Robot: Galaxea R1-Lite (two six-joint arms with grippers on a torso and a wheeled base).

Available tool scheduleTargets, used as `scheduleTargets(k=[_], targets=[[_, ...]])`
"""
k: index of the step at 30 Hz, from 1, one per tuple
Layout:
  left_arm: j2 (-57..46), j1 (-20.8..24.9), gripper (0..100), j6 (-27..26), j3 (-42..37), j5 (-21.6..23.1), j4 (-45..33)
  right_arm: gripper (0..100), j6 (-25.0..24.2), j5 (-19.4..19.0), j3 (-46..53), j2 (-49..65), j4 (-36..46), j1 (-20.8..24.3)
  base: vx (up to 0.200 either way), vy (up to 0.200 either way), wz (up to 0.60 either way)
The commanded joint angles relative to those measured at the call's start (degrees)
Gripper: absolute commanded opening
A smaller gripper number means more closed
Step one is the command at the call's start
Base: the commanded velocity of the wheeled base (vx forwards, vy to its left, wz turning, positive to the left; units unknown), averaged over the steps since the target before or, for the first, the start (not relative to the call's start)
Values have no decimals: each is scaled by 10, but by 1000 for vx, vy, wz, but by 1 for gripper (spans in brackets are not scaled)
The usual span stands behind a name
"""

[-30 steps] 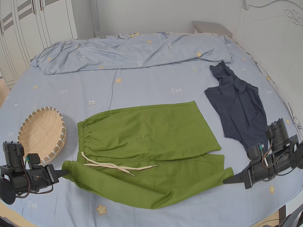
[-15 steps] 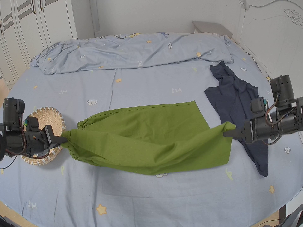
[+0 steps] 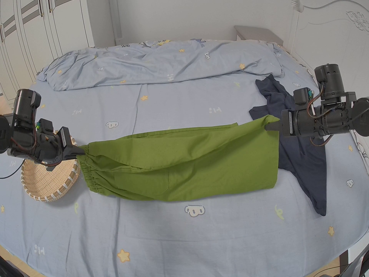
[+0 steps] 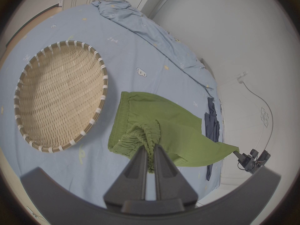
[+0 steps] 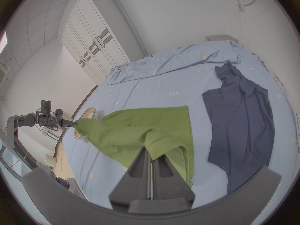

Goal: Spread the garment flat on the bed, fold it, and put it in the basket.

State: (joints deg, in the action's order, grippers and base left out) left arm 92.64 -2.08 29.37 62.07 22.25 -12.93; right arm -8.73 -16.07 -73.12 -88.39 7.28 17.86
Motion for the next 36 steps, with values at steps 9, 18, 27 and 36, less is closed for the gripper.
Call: scheduleTargets(k=[9, 18, 27, 36], targets=[[78, -22, 0, 1, 111, 0, -76, 0, -1, 40, -98, -82, -1, 1, 0, 0, 0], [91, -25, 0, -3, 107, 0, -76, 0, -1, 40, -159, -87, 34, 8, 0, 0, 0], [92, -47, 0, -5, 103, 0, -77, 0, -21, 41, -224, -85, 87, 8, 0, 0, 0], [93, -44, 0, -6, 103, -1, -76, 0, -24, 41, -239, -84, 126, 14, 0, 0, 0]])
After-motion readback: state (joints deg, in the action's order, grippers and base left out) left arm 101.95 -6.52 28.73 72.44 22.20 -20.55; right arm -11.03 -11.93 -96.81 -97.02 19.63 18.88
